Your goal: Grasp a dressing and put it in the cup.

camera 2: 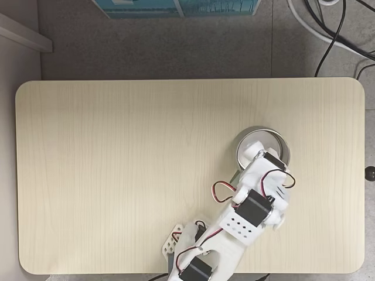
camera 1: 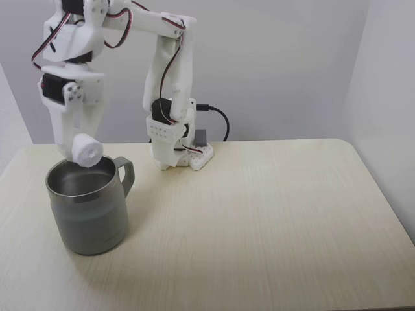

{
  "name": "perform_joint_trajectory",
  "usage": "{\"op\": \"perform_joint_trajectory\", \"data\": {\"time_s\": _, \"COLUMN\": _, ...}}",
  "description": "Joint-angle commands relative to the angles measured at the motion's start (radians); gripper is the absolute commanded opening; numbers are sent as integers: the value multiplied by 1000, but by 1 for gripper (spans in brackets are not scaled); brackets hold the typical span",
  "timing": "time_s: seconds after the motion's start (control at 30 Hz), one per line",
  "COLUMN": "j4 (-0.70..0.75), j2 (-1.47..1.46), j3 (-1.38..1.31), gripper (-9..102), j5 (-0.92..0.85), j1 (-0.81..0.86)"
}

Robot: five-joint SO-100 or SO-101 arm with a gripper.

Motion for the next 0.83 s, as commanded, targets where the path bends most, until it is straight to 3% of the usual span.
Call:
{"op": "perform_joint_trajectory", "data": {"time_s": 0.0, "j4": -28, "j2": -23, "j3": -20, "gripper": 13, "j5": 9, "j1": 14}}
{"op": "perform_joint_trajectory", "data": {"time_s": 0.13, "j4": -40, "j2": -54, "j3": -23, "gripper": 22, "j5": 11, "j1": 18}}
{"op": "perform_joint_trajectory", "data": {"time_s": 0.8, "j4": -86, "j2": 67, "j3": 28, "gripper": 22, "j5": -11, "j1": 61}}
